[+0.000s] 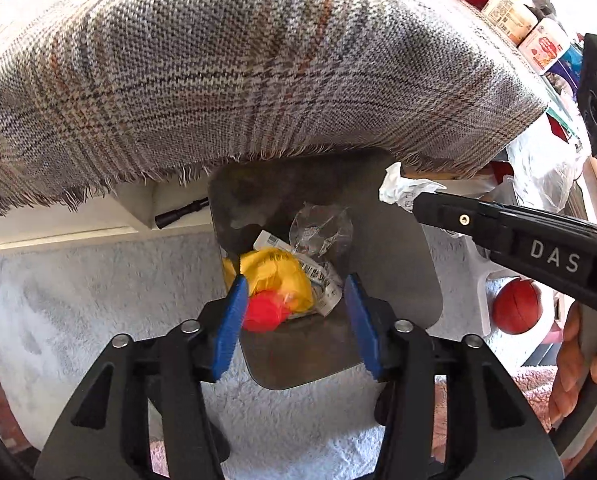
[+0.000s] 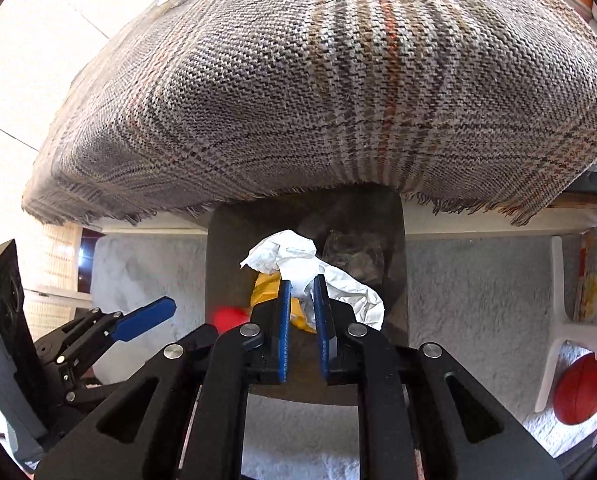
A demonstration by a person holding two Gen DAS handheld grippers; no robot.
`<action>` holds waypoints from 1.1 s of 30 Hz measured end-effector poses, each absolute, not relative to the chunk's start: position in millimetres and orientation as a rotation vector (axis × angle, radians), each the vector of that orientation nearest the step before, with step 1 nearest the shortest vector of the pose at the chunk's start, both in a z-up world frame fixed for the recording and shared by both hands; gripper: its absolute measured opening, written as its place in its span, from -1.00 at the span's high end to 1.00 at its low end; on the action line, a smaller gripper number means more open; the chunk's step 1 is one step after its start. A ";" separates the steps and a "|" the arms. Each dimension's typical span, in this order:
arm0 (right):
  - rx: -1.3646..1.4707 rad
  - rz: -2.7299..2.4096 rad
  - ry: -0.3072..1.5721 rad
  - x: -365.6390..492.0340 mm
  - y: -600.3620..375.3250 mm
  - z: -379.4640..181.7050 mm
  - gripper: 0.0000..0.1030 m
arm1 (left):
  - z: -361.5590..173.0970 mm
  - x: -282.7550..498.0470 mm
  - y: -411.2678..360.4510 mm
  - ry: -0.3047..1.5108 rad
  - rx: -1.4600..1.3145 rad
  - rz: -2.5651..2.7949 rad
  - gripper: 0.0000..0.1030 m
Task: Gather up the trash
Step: 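Carry the can and paper down to the floor bin and release both, then grasp the pink-star lid with the left tool while the right tool grasps the white-green wrapper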
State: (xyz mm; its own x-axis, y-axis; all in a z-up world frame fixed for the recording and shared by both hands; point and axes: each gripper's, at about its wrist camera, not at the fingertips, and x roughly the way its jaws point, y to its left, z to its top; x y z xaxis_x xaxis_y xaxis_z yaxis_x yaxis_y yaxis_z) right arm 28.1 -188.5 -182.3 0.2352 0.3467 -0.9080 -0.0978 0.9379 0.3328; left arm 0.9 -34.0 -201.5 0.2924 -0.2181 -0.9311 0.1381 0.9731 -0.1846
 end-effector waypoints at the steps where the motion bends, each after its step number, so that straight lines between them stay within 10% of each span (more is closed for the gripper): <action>1: 0.223 0.308 1.300 27.7 -188.0 -182.9 0.52 | -200.5 0.4 -33.5 1.248 -0.072 -0.238 -0.02; 3: 0.223 0.307 1.297 27.8 -187.8 -181.6 0.14 | -199.6 -0.8 -33.2 1.245 -0.068 -0.235 -0.04; 8: 0.194 0.288 1.264 26.2 -189.6 -171.2 -0.08 | -192.8 -7.1 -26.0 1.220 -0.055 -0.223 -0.33; 13: 0.197 0.231 1.219 22.6 -207.2 -157.4 -0.88 | -183.4 -13.3 -15.7 1.197 -0.070 -0.221 -0.69; 33: 0.276 0.202 1.046 60.5 -243.0 -36.9 -0.93 | -48.9 37.0 15.9 1.042 -0.017 -0.184 -0.84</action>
